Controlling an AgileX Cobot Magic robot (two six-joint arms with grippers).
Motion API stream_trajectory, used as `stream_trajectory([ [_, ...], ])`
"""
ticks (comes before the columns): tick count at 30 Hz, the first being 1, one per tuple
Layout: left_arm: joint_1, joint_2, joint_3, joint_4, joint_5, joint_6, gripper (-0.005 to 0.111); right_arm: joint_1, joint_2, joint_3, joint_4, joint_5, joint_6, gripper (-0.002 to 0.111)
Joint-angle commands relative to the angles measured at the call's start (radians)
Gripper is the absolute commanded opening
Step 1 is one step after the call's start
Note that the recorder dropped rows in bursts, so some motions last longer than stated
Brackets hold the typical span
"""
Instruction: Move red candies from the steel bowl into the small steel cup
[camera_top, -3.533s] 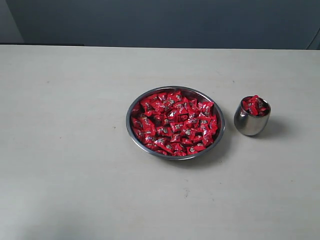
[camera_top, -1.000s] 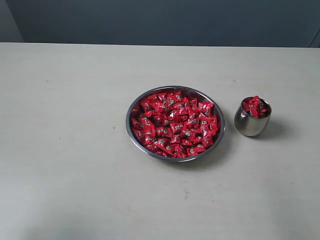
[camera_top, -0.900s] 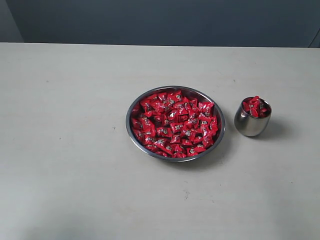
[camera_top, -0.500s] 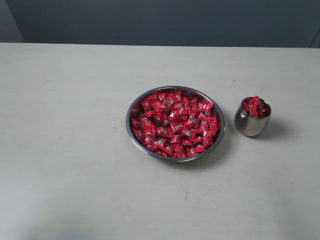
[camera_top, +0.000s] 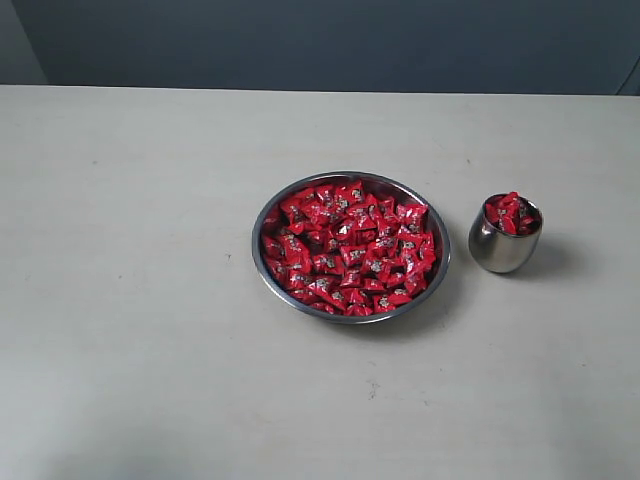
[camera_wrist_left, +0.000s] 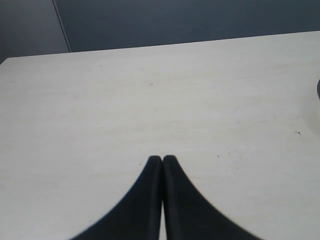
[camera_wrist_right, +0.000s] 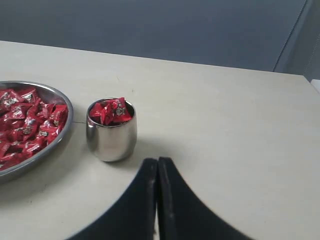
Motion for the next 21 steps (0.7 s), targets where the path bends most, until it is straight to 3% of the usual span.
stream_trajectory([
  [1, -0.008, -0.005, -0.008, 0.002, -0.005, -0.002, 0.0, -0.004, -0.006, 0.004, -0.001, -0.007, -0.004, 0.0],
  [16, -0.008, -0.005, -0.008, 0.002, -0.005, -0.002, 0.0, -0.005, -0.006, 0.004, 0.018, -0.006, -0.004, 0.0],
  [21, -0.008, -0.005, -0.008, 0.002, -0.005, -0.002, 0.0, -0.06, -0.006, 0.004, 0.019, -0.006, -0.03, 0.0],
])
